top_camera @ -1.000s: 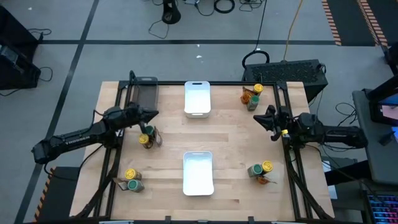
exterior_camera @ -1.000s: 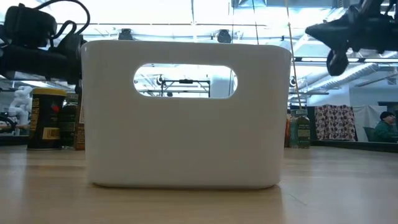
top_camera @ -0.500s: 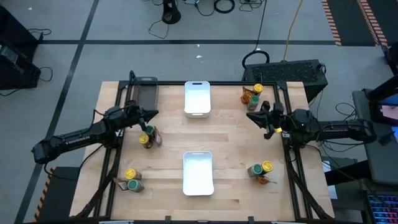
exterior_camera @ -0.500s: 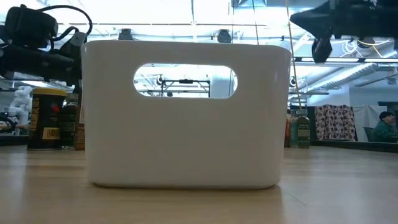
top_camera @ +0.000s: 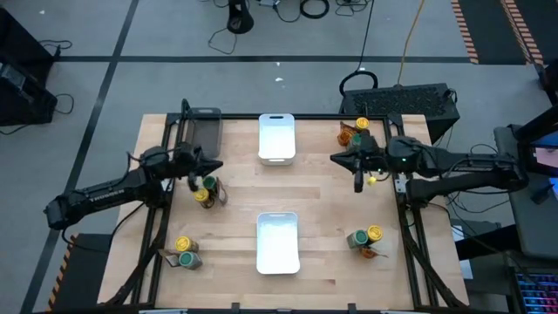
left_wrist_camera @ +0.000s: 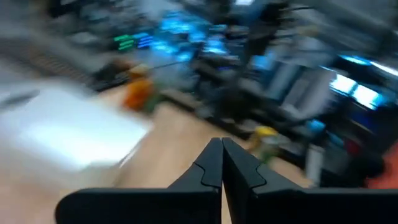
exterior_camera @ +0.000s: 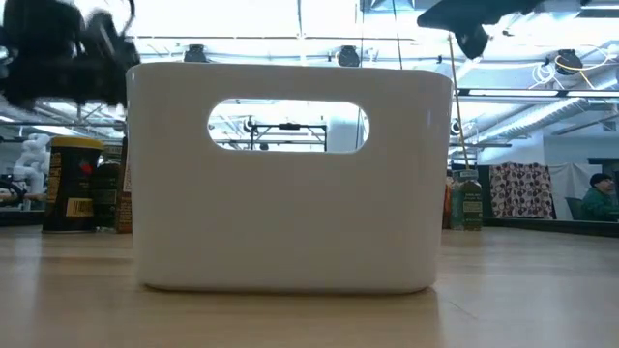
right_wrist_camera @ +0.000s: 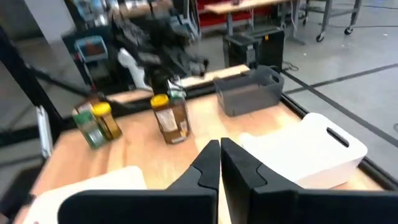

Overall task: Sort spices by type
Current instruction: Put the top right green spice bottle into the top white bin

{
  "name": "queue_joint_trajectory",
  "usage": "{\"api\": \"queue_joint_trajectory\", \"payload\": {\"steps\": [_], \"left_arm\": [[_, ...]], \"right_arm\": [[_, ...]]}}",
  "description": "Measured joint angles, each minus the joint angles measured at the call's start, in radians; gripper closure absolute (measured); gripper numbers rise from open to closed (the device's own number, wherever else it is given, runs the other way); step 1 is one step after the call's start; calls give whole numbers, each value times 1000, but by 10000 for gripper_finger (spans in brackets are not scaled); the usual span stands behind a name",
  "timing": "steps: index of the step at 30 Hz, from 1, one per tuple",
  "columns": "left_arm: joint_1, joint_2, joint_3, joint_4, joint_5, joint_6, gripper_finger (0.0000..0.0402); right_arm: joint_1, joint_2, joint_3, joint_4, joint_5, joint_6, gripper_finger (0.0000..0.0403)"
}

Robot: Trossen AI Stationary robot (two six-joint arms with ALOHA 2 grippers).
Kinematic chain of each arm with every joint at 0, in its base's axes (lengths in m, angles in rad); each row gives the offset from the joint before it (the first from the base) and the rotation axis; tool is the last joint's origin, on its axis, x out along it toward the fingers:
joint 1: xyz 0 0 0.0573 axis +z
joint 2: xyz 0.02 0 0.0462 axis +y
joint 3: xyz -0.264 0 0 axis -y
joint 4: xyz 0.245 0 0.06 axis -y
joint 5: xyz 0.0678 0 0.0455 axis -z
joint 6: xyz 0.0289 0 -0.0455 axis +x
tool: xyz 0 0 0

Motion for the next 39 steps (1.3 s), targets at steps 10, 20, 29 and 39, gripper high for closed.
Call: {"api": "queue_joint_trajectory", "payload": {"steps": [10,20,29,39], "left_arm": [[-114,96,288,-341,-33,331,373],[-151,203,402,-446,-67,477,260],[-147,296,567,-707,-224,544,200],[-147,298,542,-689,-227,527,198]], "right_arm": [[-2,150,198,-249,102,-77,291],[-60,222,337,-709,249,219,181],[-293,291,424,-975,252,359,120],[-542,441,433,-999,173,313,119]]}}
